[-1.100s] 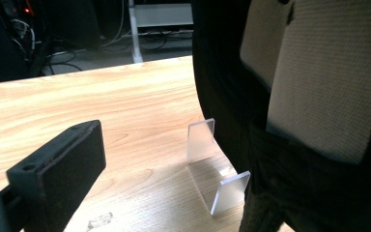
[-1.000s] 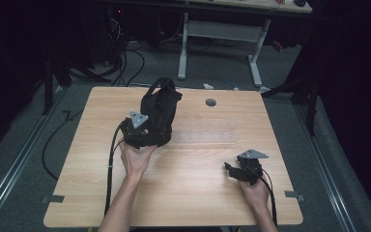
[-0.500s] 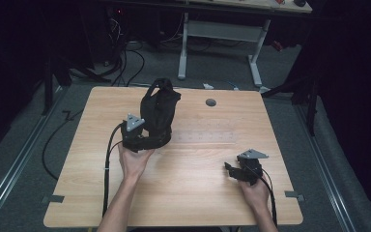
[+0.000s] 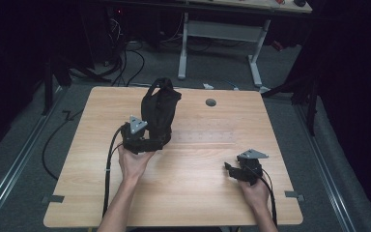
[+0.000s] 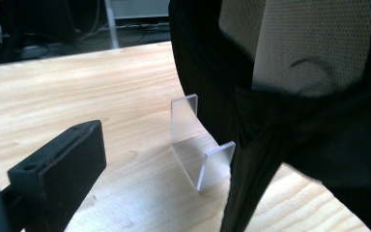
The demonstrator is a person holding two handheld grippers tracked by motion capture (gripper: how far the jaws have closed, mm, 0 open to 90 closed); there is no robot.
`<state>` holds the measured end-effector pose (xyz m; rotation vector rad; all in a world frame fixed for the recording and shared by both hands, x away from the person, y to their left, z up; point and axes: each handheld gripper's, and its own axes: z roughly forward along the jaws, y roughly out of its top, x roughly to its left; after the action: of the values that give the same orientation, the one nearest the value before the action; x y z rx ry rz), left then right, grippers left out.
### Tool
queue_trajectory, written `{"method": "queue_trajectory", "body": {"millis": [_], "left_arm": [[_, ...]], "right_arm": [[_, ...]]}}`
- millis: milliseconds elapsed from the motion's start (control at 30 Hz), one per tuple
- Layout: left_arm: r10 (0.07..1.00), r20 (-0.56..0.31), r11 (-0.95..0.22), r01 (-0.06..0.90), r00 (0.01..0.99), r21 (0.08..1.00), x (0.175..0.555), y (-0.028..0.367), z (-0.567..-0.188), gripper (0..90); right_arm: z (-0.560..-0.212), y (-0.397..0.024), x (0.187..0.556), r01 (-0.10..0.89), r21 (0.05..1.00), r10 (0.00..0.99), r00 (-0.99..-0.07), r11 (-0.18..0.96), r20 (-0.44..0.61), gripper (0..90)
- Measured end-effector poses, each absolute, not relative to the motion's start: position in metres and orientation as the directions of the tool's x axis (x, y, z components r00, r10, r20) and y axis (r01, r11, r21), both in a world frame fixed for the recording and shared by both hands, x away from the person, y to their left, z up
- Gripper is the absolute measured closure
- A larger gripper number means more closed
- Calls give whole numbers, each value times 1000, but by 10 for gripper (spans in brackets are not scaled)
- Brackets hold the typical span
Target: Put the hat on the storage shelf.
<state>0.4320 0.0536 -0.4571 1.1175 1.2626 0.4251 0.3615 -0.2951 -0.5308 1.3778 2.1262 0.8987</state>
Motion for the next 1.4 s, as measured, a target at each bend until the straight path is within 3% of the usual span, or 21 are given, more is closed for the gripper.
{"method": "queue_trajectory", "body": {"millis": [167, 633, 967, 1400], "left_arm": [[760, -561, 471, 316, 328, 824, 424, 63, -463, 10], [771, -515, 377, 384, 374, 843, 395, 78, -482, 111], [771, -538, 373, 442, 342, 816, 385, 96, -504, 165], [820, -503, 342, 472, 272, 812, 380, 113, -530, 202]], "right_arm": [[-531, -295, 362, 623, 727, 916, -400, 289, -21, 378], [-531, -295, 362, 623, 727, 916, -400, 289, -21, 378], [-531, -295, 362, 624, 726, 917, -399, 288, -21, 378], [-531, -295, 361, 626, 726, 918, -396, 285, -19, 378]]}}
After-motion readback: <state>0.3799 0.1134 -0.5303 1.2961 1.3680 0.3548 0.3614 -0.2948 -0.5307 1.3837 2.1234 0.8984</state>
